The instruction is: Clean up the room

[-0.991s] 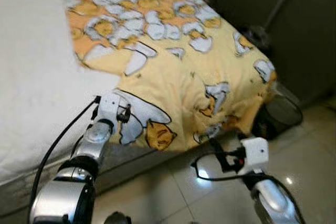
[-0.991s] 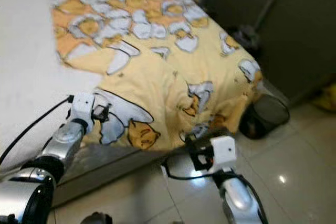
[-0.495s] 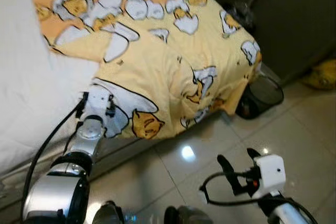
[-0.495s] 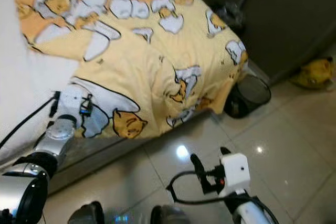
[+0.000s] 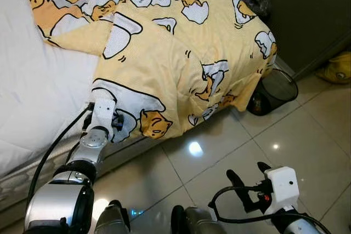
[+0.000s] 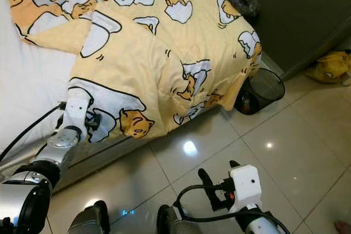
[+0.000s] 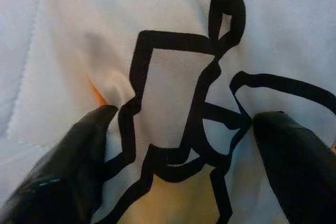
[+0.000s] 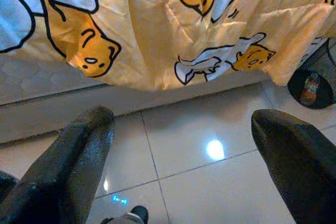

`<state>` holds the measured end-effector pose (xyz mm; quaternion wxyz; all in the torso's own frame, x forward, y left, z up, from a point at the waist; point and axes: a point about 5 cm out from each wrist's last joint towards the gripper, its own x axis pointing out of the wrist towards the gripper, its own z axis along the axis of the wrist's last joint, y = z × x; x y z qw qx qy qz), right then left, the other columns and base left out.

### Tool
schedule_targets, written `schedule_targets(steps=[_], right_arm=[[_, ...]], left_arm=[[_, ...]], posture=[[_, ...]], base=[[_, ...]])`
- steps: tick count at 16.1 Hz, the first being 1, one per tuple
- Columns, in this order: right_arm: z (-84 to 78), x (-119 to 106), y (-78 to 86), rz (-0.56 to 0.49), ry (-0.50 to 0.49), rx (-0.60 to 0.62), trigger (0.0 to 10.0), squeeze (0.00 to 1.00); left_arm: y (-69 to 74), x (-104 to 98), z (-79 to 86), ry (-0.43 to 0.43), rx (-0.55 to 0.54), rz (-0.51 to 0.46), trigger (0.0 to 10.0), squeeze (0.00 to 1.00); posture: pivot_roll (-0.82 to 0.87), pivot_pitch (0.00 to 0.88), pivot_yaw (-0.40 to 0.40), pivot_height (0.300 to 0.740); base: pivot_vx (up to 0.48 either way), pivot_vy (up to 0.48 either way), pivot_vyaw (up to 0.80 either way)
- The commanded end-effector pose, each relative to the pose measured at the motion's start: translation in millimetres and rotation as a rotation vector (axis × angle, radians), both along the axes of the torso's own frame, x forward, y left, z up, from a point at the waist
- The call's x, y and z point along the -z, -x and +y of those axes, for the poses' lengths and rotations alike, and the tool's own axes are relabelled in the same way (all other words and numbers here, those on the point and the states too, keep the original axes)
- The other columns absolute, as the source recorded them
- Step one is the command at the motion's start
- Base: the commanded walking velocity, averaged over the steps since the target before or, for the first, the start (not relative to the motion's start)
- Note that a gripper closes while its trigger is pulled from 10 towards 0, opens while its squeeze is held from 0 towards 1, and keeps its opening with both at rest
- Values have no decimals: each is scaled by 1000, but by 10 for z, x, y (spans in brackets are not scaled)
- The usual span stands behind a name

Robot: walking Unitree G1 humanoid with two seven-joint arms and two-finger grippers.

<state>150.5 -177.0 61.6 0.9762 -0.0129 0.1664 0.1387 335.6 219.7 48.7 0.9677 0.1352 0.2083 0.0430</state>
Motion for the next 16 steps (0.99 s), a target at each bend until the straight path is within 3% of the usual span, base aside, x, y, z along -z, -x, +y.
schedule_targets(steps=[1,5,8,16], right_arm=[[-71,19,29,31,6,13,10000,0],[-82,-9,-6,29,13,13,10000,0],[-67,6,-40,33,12,9,10000,0],[-31,59,-200,29,0,-4,10000,0]], left_arm=[[92,141,-33,24,-2,62,0,0],[-9,1,-8,41,-31,3,0,0],[-20,-29,16,7,-25,-13,0,0],[86,136,-70,-9,59,60,0,0]], posture=[[-281,246,-179,740],[-284,243,-181,740],[-271,229,-180,740],[-233,170,-174,740]], base=[[0,0,0],[0,0,0],[0,0,0],[0,0,0]])
